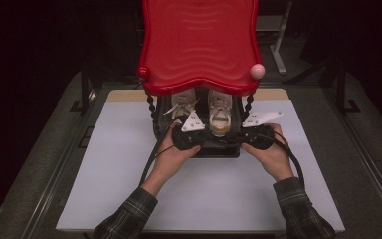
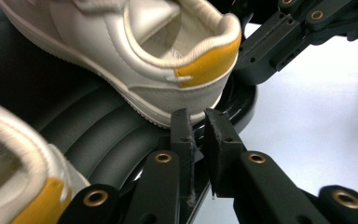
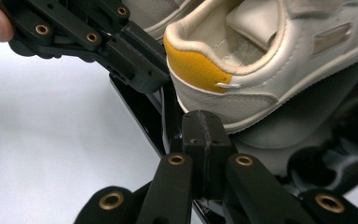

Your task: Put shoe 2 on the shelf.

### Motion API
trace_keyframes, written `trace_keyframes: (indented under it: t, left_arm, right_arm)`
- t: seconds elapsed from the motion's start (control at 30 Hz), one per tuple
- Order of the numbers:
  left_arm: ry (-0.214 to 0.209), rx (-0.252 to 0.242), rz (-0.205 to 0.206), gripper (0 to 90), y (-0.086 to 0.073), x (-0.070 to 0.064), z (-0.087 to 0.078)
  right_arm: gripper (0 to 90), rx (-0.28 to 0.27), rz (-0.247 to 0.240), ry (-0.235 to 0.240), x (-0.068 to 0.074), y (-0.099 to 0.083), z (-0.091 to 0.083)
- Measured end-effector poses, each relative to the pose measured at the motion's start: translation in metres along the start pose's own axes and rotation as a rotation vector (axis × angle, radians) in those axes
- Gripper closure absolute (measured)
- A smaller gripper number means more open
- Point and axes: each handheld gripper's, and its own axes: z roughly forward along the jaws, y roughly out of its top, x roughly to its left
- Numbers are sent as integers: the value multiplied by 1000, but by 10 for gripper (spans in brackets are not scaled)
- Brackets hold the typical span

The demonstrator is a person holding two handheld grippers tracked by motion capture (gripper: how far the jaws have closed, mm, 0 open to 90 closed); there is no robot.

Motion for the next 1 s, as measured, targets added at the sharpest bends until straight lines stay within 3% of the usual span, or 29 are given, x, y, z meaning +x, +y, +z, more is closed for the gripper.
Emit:
trace_keyframes:
  t: [0.13, 0.33, 0.57, 0.8, 0.9, 1.0]
  left_arm:
    - [-13, -2, -6, 802, -5, -3, -16]
    - [-46, 33, -33, 741, -26, -10, -40]
    - [-55, 66, -88, 532, -56, -11, -63]
    - [-3, 92, -126, 321, -92, -7, -94]
    - [28, 111, -143, 270, -111, -3, -109]
    - [56, 132, -180, 231, -132, 3, -123]
  right_arm:
    - [885, -14, 4, 10, 4, -3, -10]
    - [775, -18, 47, 40, 9, -23, -22]
    - [544, -1, 103, 5, 12, -55, -38]
    - [331, 18, 139, -44, 9, -85, -52]
    - [276, 36, 157, -58, 8, -99, -56]
    - [252, 81, 167, -111, 8, -114, -58]
